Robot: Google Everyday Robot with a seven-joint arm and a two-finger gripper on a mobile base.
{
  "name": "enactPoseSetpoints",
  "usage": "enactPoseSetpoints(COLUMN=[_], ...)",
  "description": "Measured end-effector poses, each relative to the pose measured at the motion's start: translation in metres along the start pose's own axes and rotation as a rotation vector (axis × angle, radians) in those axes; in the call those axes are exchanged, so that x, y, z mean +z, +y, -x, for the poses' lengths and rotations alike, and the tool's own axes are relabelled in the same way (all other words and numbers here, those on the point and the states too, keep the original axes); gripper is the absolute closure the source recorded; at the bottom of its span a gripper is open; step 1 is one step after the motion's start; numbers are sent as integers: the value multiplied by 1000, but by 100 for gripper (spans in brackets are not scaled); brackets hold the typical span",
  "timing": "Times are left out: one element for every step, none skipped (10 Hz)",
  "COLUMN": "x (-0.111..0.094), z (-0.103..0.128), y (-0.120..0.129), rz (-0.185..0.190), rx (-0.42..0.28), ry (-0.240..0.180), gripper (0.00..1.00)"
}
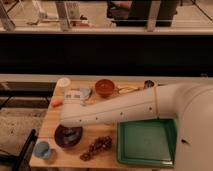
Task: Place brush in purple bowl
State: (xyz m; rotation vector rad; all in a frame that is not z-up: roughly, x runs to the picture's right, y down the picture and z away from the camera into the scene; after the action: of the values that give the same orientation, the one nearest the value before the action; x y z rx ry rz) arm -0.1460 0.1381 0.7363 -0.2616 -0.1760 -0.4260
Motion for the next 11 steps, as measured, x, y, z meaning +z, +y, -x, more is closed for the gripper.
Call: enactPoseSetpoints(x=[2, 3, 5, 7, 8, 5, 2, 2, 2, 3, 3], z=[-1, -1, 2, 1, 2, -4, -10, -12, -12, -8, -7], y=[1, 2, 1, 1, 1, 2, 5, 6, 6, 5, 4], rz=[10, 18, 27, 43, 57, 34, 19, 12, 17, 23, 27], rx=[-4, -8, -9, -5, -1, 8, 17, 19, 23, 27, 28], ry=[6, 6, -1, 2, 3, 2, 0, -4, -5, -10, -10], gripper=[100, 100, 100, 96, 87, 75, 65, 57, 47, 36, 27])
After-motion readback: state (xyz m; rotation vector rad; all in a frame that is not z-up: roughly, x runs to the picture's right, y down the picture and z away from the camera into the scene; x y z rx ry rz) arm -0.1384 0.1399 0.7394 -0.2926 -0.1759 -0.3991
